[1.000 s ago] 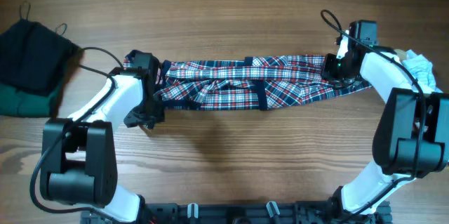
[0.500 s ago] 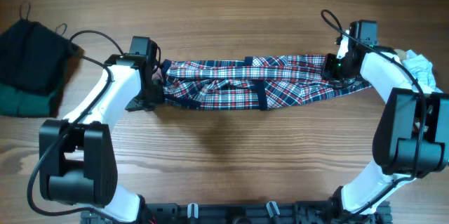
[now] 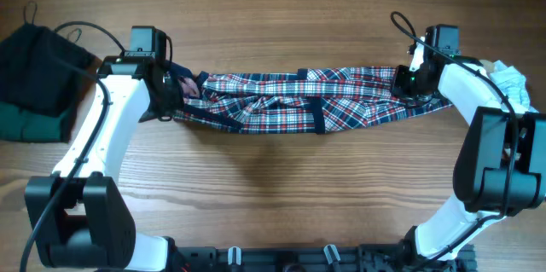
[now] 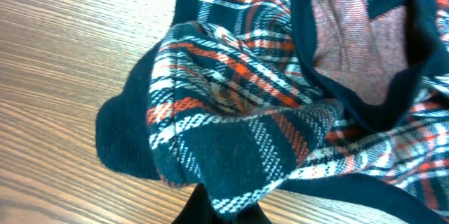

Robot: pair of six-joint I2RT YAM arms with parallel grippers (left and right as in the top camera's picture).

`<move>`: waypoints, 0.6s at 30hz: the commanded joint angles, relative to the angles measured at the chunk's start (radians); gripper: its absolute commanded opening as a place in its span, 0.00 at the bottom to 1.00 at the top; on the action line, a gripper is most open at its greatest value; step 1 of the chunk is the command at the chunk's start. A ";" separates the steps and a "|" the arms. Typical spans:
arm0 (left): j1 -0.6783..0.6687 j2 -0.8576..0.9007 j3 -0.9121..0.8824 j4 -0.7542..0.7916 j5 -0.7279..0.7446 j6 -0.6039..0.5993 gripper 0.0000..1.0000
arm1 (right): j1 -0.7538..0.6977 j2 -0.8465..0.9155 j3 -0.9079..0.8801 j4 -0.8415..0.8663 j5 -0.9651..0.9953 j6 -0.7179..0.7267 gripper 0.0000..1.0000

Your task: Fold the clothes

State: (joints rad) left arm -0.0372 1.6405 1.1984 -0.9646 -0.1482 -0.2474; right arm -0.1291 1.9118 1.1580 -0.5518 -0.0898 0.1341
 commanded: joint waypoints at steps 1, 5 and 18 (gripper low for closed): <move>0.004 -0.024 0.013 -0.006 0.070 0.008 0.04 | -0.020 0.094 -0.056 0.005 0.039 -0.005 0.36; 0.004 -0.055 0.020 -0.050 0.081 0.001 0.04 | -0.020 0.094 -0.056 0.005 0.039 -0.004 0.36; 0.090 -0.120 0.016 -0.027 0.093 -0.128 0.04 | -0.020 0.094 -0.056 0.005 0.039 -0.004 0.36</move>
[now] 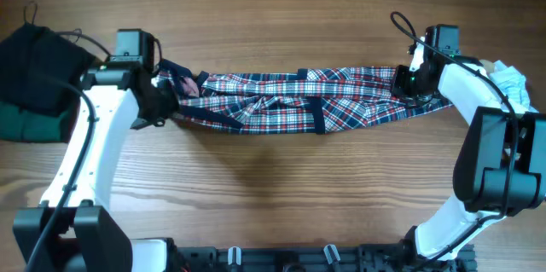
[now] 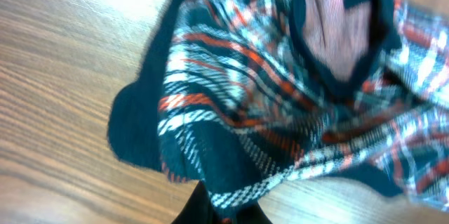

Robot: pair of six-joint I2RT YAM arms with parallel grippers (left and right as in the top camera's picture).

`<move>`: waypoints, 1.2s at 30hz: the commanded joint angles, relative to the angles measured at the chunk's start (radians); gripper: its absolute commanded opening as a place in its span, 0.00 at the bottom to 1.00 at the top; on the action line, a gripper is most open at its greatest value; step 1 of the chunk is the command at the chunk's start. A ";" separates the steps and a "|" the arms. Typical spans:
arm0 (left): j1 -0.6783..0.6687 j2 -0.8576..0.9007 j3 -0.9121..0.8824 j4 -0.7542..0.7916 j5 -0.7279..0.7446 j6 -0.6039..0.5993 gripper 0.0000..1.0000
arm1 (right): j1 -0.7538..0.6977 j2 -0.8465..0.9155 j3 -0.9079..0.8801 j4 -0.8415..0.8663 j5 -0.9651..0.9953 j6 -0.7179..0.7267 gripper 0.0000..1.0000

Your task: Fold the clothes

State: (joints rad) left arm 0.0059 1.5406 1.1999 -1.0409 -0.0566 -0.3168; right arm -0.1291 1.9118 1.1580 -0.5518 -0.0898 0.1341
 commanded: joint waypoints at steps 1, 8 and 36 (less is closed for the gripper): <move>0.058 -0.019 0.014 0.075 0.001 -0.058 0.04 | -0.020 0.094 -0.056 0.005 0.039 -0.004 0.36; 0.058 0.100 0.008 0.124 0.042 -0.058 0.04 | -0.020 0.094 -0.056 0.001 0.039 -0.004 0.36; 0.058 0.219 0.073 0.319 -0.038 -0.054 0.63 | -0.020 0.094 -0.056 -0.002 0.035 -0.004 0.37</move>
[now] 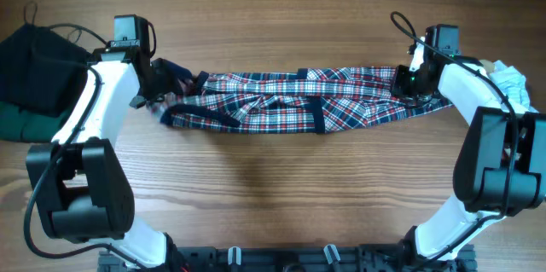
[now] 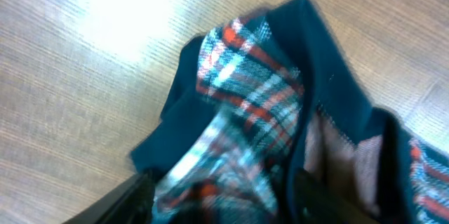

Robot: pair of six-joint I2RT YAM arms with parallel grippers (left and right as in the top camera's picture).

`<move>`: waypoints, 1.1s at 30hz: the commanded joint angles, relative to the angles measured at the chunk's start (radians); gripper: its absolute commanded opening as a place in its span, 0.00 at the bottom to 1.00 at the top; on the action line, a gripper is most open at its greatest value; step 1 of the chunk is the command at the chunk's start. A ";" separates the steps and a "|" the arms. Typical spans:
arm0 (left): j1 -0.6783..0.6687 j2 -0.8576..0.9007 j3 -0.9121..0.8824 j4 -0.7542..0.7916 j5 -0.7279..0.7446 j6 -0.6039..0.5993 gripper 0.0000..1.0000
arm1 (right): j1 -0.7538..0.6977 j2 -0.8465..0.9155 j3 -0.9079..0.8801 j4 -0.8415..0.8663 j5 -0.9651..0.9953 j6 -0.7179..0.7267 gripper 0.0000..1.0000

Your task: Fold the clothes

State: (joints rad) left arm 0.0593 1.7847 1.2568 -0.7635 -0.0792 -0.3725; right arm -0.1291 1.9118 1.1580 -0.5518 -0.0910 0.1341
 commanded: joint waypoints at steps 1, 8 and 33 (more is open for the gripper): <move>0.005 -0.025 0.016 0.051 -0.015 0.002 0.63 | -0.020 0.094 -0.056 -0.003 0.037 -0.004 0.37; 0.003 -0.068 0.079 -0.085 0.074 0.002 0.06 | -0.020 0.094 -0.056 -0.006 0.037 -0.004 0.38; 0.060 0.026 -0.001 0.137 0.154 0.050 0.84 | -0.020 0.039 0.420 -0.428 0.098 -0.078 0.62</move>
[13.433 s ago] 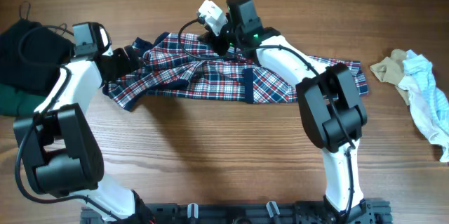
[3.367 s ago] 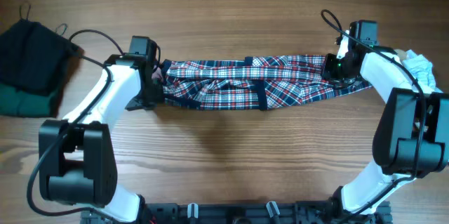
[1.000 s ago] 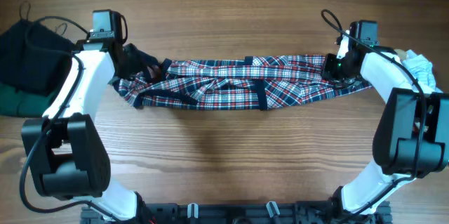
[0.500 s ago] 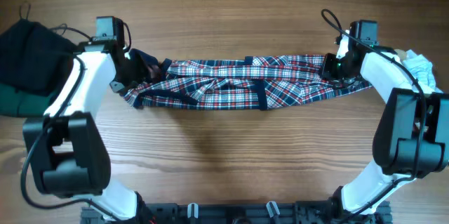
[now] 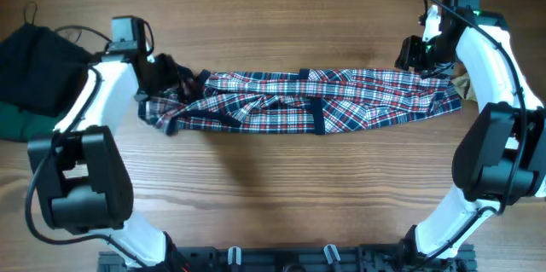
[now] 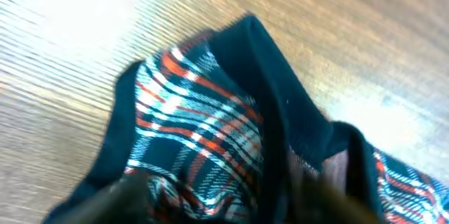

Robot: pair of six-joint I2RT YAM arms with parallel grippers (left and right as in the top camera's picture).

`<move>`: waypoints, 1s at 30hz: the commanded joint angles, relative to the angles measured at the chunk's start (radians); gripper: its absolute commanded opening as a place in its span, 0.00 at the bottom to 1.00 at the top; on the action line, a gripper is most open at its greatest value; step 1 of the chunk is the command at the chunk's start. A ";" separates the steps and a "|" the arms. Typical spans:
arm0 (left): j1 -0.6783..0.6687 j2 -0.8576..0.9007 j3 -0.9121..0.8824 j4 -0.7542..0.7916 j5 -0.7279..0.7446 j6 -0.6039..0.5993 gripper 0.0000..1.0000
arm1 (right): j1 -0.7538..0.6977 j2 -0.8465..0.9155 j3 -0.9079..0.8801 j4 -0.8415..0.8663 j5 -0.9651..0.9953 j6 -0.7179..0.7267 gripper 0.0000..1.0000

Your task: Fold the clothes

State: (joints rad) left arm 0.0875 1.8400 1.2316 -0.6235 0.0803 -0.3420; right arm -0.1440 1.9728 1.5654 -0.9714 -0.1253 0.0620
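A red, white and navy plaid garment point(image 5: 316, 101) lies bunched in a long band across the table's middle. Its navy-edged left end point(image 6: 210, 119) fills the left wrist view. My left gripper point(image 5: 162, 74) is at that end, open, its blurred fingers point(image 6: 105, 199) spread with the plaid cloth lying between them point(image 6: 217, 206). My right gripper point(image 5: 420, 53) is at the garment's upper right edge, just beyond the cloth. The overhead view does not show how its jaws stand. The garment's right end point(image 5: 444, 97) lies spread flat on the wood.
A black cloth pile point(image 5: 34, 59) sits at the far left with a dark green piece point(image 5: 17, 123) below it. Both arm bases stand at the table's near edge. Bare wooden table point(image 5: 273, 195) shows in front of the garment.
My right gripper has moved from the garment's right end to a spot farther back and right, and that end now lies wider and flatter. The left gripper stays open at the left end.
First my left gripper was shut on the garment's left end and the right gripper was at its right end. Then the left end was farther left. Then the left gripper stood open over it. Now the right gripper is off the right end.
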 commanded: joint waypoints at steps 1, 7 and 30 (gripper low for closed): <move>0.046 -0.028 0.024 -0.010 -0.005 0.020 0.85 | -0.007 -0.023 0.013 -0.007 0.193 -0.007 0.67; 0.055 -0.027 0.024 -0.010 -0.018 0.020 0.88 | -0.071 -0.020 0.003 -0.014 0.190 -0.011 0.81; 0.058 0.080 0.004 -0.013 0.055 0.079 0.04 | 0.094 -0.013 -0.282 0.270 -0.056 -0.035 0.44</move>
State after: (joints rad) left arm 0.1379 1.9320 1.2072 -0.6315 0.1551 -0.3195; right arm -0.1394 1.9724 1.2968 -0.7139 -0.1173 0.0250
